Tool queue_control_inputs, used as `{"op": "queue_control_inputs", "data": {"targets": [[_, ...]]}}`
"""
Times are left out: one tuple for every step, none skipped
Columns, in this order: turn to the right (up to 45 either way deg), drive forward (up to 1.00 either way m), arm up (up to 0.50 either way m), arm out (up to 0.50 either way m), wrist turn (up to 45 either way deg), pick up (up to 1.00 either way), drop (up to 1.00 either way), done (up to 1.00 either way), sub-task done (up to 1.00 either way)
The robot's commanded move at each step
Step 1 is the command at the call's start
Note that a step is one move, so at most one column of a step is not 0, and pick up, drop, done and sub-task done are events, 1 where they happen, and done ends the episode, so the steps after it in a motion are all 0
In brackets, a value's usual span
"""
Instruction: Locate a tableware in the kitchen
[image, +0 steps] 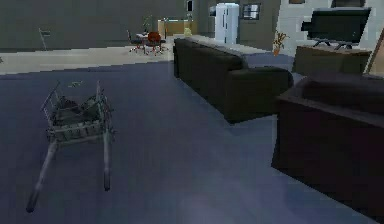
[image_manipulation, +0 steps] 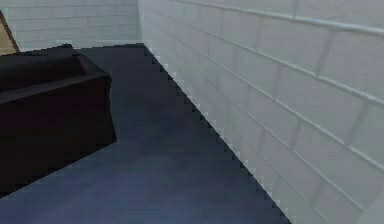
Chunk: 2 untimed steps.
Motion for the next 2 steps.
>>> {"op": "queue_control_inputs", "data": {"targets": [[0.0,1.00,0.00,0.00,0.0,0.00,0.00,0.00,0.00],[-3.0,0.00,0.00,0.00,0.0,0.00,0.00,0.00,0.00]]}}
